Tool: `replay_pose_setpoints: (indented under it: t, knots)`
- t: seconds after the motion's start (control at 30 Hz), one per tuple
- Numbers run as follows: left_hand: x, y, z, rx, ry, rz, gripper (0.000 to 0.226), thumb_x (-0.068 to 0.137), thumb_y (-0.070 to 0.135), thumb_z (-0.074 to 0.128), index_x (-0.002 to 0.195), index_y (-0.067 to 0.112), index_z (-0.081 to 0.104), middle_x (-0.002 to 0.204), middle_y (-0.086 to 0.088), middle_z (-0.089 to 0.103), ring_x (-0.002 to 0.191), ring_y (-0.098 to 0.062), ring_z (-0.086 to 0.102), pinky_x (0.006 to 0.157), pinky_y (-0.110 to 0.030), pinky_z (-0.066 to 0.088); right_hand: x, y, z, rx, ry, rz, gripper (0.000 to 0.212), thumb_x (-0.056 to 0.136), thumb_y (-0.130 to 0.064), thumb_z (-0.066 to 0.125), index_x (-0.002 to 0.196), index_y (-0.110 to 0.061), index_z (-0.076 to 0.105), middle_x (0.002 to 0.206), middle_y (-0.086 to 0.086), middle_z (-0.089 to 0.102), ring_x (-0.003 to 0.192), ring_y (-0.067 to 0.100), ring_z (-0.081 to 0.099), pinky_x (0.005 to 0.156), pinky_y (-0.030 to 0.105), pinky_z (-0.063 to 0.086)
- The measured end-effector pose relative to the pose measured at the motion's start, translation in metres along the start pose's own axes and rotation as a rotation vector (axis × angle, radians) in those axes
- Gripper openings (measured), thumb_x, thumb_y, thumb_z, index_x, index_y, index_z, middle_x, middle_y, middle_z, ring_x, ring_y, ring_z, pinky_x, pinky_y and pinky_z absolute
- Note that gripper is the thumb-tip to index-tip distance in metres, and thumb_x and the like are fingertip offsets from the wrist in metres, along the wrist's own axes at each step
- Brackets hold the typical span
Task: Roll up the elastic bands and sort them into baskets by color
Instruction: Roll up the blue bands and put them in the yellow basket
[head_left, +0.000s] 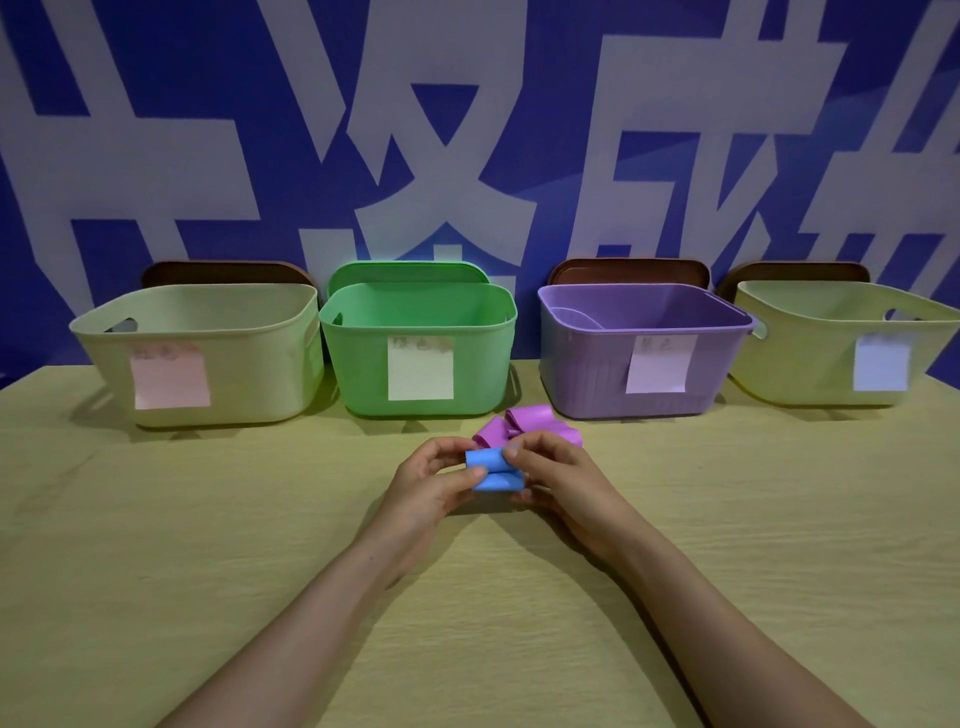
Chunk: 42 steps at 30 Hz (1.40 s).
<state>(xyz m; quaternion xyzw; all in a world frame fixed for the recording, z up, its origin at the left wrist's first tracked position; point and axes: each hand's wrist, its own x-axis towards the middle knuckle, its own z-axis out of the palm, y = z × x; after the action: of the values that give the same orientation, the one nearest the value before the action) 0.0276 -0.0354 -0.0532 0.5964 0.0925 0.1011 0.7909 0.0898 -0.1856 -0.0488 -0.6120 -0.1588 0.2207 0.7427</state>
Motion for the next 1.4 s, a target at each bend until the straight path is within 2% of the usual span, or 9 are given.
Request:
replay_pose_setpoints:
  t: [0.13, 0.33, 0.47, 0.6, 0.87, 0.97, 1.1, 1.27, 1.4]
  knots:
    - [0.001, 0.002, 0.000, -0.067, 0.013, -0.018, 0.017, 0.086, 0.005, 0.063, 0.102, 0.000, 0.060, 0.097, -0.014, 0.067, 0.083, -0.021, 0.068, 0.070, -0.022, 0.057, -0.001, 0.000, -0.003, 0.086, -0.024, -0.021, 0.022, 0.087, 0.001, 0.060, 0.109, 0.002, 0.059, 0.102, 0.018, 0.063, 0.089, 0.025, 0.064, 0.077, 0.030, 0.056]
    - [-0.004, 0.001, -0.003, 0.064, 0.014, 0.037, 0.012, 0.083, -0.004, 0.063, 0.092, 0.004, 0.062, 0.101, -0.014, 0.064, 0.077, -0.018, 0.069, 0.066, -0.021, 0.055, -0.002, 0.001, -0.006, -0.051, -0.052, -0.077, 0.022, 0.083, 0.007, 0.061, 0.099, -0.008, 0.065, 0.102, 0.015, 0.064, 0.086, 0.023, 0.063, 0.076, 0.029, 0.051]
    - [-0.015, 0.004, 0.007, 0.111, 0.015, 0.038, 0.015, 0.085, -0.008, 0.060, 0.093, 0.004, 0.062, 0.106, -0.019, 0.061, 0.077, -0.019, 0.068, 0.064, -0.021, 0.055, -0.019, -0.005, 0.001, -0.057, -0.005, -0.039, 0.023, 0.082, 0.009, 0.060, 0.097, -0.008, 0.065, 0.097, 0.015, 0.065, 0.072, 0.020, 0.061, 0.064, 0.026, 0.050]
    - [-0.030, 0.034, 0.020, 0.099, -0.082, -0.026, 0.020, 0.088, -0.004, 0.057, 0.108, -0.003, 0.060, 0.109, -0.021, 0.063, 0.085, -0.024, 0.066, 0.069, -0.021, 0.057, -0.036, -0.044, 0.007, -0.127, 0.004, -0.089, 0.024, 0.084, 0.010, 0.057, 0.098, -0.007, 0.065, 0.099, 0.014, 0.065, 0.085, 0.024, 0.060, 0.075, 0.028, 0.049]
    - [-0.053, 0.081, 0.068, 0.028, -0.173, 0.048, 0.013, 0.085, -0.003, 0.062, 0.096, 0.003, 0.059, 0.097, -0.014, 0.064, 0.079, -0.021, 0.066, 0.074, -0.023, 0.058, -0.072, -0.098, -0.005, 0.162, 0.123, -0.135, 0.019, 0.086, 0.006, 0.058, 0.101, -0.005, 0.060, 0.095, 0.013, 0.065, 0.084, 0.018, 0.065, 0.075, 0.021, 0.054]
    - [-0.034, 0.086, 0.096, -0.002, -0.198, 0.032, 0.015, 0.085, -0.005, 0.060, 0.098, 0.003, 0.060, 0.091, -0.012, 0.067, 0.078, -0.018, 0.066, 0.077, -0.023, 0.055, -0.061, -0.114, -0.023, 0.242, 0.163, -0.131, 0.016, 0.086, 0.005, 0.059, 0.102, 0.006, 0.062, 0.090, 0.013, 0.067, 0.085, 0.015, 0.065, 0.077, 0.017, 0.053]
    - [0.023, 0.084, 0.134, 0.083, -0.233, 0.054, 0.014, 0.085, -0.004, 0.060, 0.093, 0.007, 0.064, 0.089, -0.009, 0.067, 0.081, -0.015, 0.064, 0.077, -0.021, 0.054, -0.022, -0.129, -0.070, 0.326, 0.174, -0.072, 0.008, 0.086, 0.004, 0.059, 0.092, 0.005, 0.065, 0.091, 0.013, 0.069, 0.082, 0.013, 0.068, 0.074, 0.016, 0.056]
    - [0.104, 0.077, 0.179, 0.211, -0.222, 0.047, 0.018, 0.083, -0.003, 0.065, 0.099, 0.004, 0.062, 0.091, -0.008, 0.066, 0.092, -0.021, 0.065, 0.090, -0.033, 0.052, 0.029, -0.153, -0.139, 0.116, 0.186, -0.066, 0.012, 0.082, -0.005, 0.067, 0.093, -0.005, 0.067, 0.090, 0.009, 0.071, 0.086, 0.015, 0.070, 0.072, 0.020, 0.055]
    - [0.138, 0.090, 0.215, 0.172, -0.197, -0.084, 0.017, 0.083, -0.005, 0.063, 0.095, 0.007, 0.059, 0.094, -0.012, 0.065, 0.090, -0.023, 0.066, 0.087, -0.032, 0.054, 0.048, -0.183, -0.162, 0.090, 0.283, -0.023, 0.009, 0.082, -0.003, 0.068, 0.089, -0.010, 0.066, 0.085, 0.008, 0.069, 0.074, 0.014, 0.068, 0.067, 0.019, 0.055]
